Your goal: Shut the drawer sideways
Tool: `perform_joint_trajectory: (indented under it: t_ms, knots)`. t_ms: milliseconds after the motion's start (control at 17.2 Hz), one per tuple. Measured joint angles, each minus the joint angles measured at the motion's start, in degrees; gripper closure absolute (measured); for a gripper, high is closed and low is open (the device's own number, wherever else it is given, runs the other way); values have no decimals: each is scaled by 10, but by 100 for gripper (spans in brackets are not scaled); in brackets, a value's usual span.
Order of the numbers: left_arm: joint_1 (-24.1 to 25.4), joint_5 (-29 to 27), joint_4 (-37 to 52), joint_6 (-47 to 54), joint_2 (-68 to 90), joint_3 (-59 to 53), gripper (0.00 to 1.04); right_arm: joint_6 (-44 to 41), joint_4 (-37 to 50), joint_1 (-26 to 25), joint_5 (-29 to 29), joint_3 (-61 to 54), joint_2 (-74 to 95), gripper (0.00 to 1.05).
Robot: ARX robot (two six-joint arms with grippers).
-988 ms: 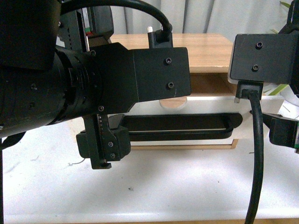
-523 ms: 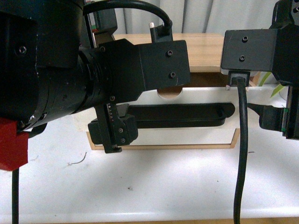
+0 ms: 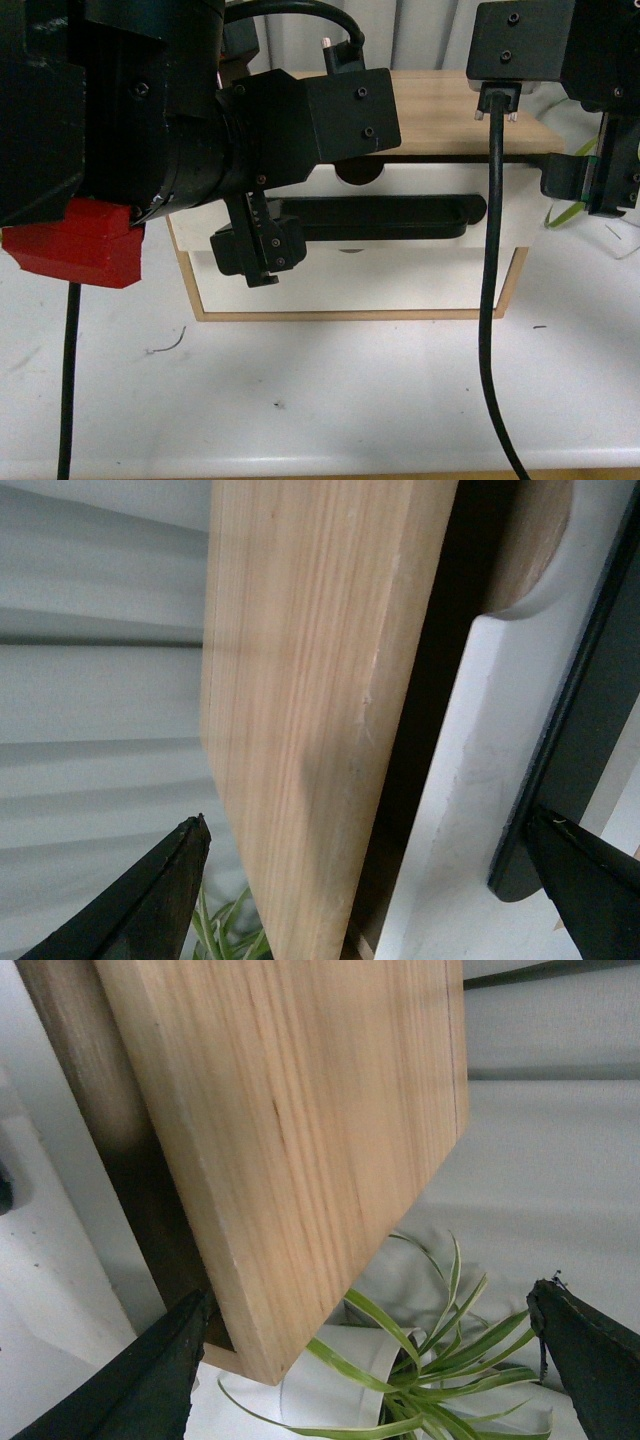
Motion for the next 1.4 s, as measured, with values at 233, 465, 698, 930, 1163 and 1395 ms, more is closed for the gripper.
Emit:
perform_joint_trajectory:
  t_ms: [233,465,698,930,1163,1395]
  knots:
    - [3,-7,13,0,24,15,7,1,3,0,0,4,4,6]
    - [10,-15,19,-1,37,30,7,5,1,1,0,7,6,6]
    - [10,-31,28,0,48,42,7,5,-7,0,0,11,6,6]
    - [3,-37,15,-7,51,49,7,11,-11,1,-3,12,5,6]
    - [3,9,-62,-128,-39,38,7,93,21,0,-45,-42,-57,6]
    - [40,58,-144,-334,-136,37,7,247,91,-23,-63,-105,-122,6]
